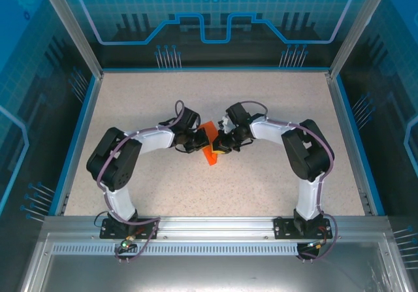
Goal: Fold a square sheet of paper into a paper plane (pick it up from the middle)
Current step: Third fold the triangle at the center of the table.
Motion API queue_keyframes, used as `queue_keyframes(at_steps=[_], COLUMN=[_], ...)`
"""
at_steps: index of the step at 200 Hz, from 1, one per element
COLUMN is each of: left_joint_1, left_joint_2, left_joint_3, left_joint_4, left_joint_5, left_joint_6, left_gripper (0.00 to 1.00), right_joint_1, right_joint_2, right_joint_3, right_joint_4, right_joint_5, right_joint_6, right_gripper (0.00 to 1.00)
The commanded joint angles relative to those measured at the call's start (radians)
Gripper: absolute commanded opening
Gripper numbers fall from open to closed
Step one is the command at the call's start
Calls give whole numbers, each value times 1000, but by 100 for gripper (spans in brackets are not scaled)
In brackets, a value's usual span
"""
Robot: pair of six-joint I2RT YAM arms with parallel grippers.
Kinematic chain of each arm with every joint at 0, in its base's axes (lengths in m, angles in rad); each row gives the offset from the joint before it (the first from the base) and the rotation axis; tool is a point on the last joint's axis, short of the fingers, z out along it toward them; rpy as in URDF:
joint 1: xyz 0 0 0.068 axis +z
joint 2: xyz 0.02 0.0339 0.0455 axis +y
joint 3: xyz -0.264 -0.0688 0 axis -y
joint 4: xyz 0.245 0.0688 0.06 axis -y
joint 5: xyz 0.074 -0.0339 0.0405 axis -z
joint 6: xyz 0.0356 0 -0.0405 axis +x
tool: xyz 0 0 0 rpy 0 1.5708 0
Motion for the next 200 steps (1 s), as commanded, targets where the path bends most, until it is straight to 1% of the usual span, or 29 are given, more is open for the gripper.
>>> queue_keyframes(at_steps=[1, 20, 54, 114, 135, 200], left_joint_1=[22, 31, 31, 30, 30, 30], left_joint_2=[-23, 15, 72, 127, 134, 134], left_joint_3=[31, 48, 95, 126, 119, 112], left_joint_4=[-32, -37, -96, -149, -149, -149], left_joint_5=[-68, -73, -111, -112, -107, -102], left_joint_6=[19, 24, 35, 38, 39, 45], left_gripper=[3, 2, 0, 0, 0, 0], right_joint_1=[12, 12, 12, 12, 12, 12], right_joint_2=[29, 36, 47, 60, 61, 85], right_joint_3=[17, 12, 12, 10, 3, 15], right_joint_4=[26, 49, 79, 122, 150, 153], right_joint_5=[1, -2, 1, 1, 6, 13], right_joint_6=[22, 34, 57, 92, 114, 114], right_gripper=[6, 5, 5, 6, 6, 6])
